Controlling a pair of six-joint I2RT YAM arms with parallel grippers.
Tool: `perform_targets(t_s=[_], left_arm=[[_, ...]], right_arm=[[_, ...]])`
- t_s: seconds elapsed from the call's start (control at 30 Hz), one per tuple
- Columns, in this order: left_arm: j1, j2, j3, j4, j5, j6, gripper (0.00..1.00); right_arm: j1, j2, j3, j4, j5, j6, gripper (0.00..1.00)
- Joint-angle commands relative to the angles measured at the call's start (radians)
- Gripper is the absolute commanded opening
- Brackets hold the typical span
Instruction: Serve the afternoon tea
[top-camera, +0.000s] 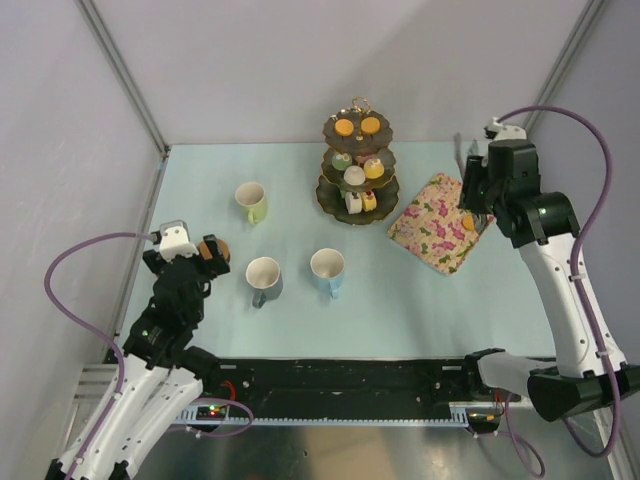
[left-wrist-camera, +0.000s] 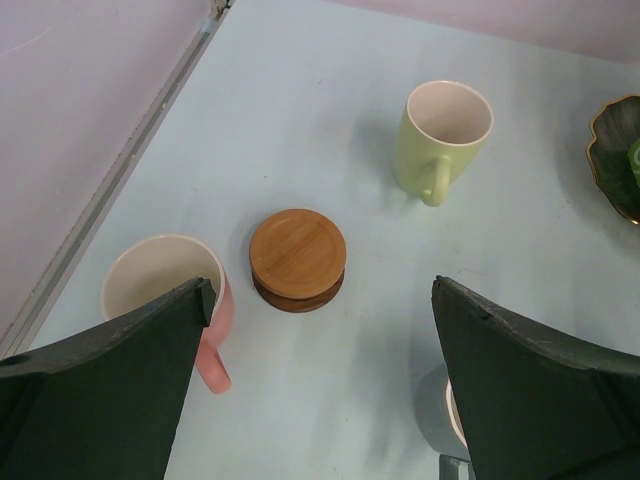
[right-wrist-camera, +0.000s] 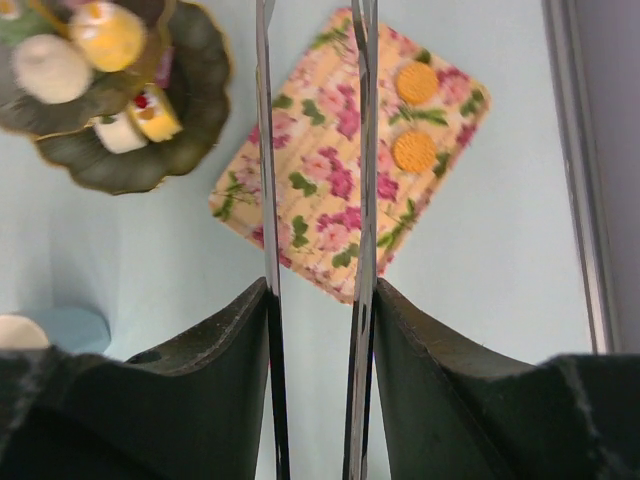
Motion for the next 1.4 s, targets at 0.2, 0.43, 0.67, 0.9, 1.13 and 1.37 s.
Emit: perform_targets(t_s=[0.2, 0.43, 0.67, 0.9, 1.13, 1.37], left_arm=[[-0.009, 0.006, -0.007, 0.029, -0.005, 0.014, 0.98], [-0.009, 0.004, -0.007, 0.029, -0.010, 0.015, 0.98], [-0.009, 0.006, -0.007, 0.030, -0.015, 0.015, 0.98], [-0.009, 0.011, -0.007, 0.029, -0.018, 0.015, 0.98], [-0.009, 0.017, -0.007, 0.030, -0.020, 0.017, 0.98], [-0.009, 0.020, -0.007, 0.029, -0.020, 0.017, 0.98]], right_arm=[[-0.257, 0.099, -0.158, 0.025, -0.087, 0.200, 0.48], [-0.331, 0.265, -0.171, 0.120, -0.127, 0.198, 0.49], [-0.356, 0.413, -0.161, 0.185, -0.135, 0.184, 0.54], [-0.357, 0.524, -0.104, 0.179, -0.107, 0.161, 0.56], [-0.345, 0.588, -0.061, 0.166, -0.082, 0.124, 0.57], [-0.321, 0.619, -0.031, 0.156, -0.094, 0.083, 0.57]])
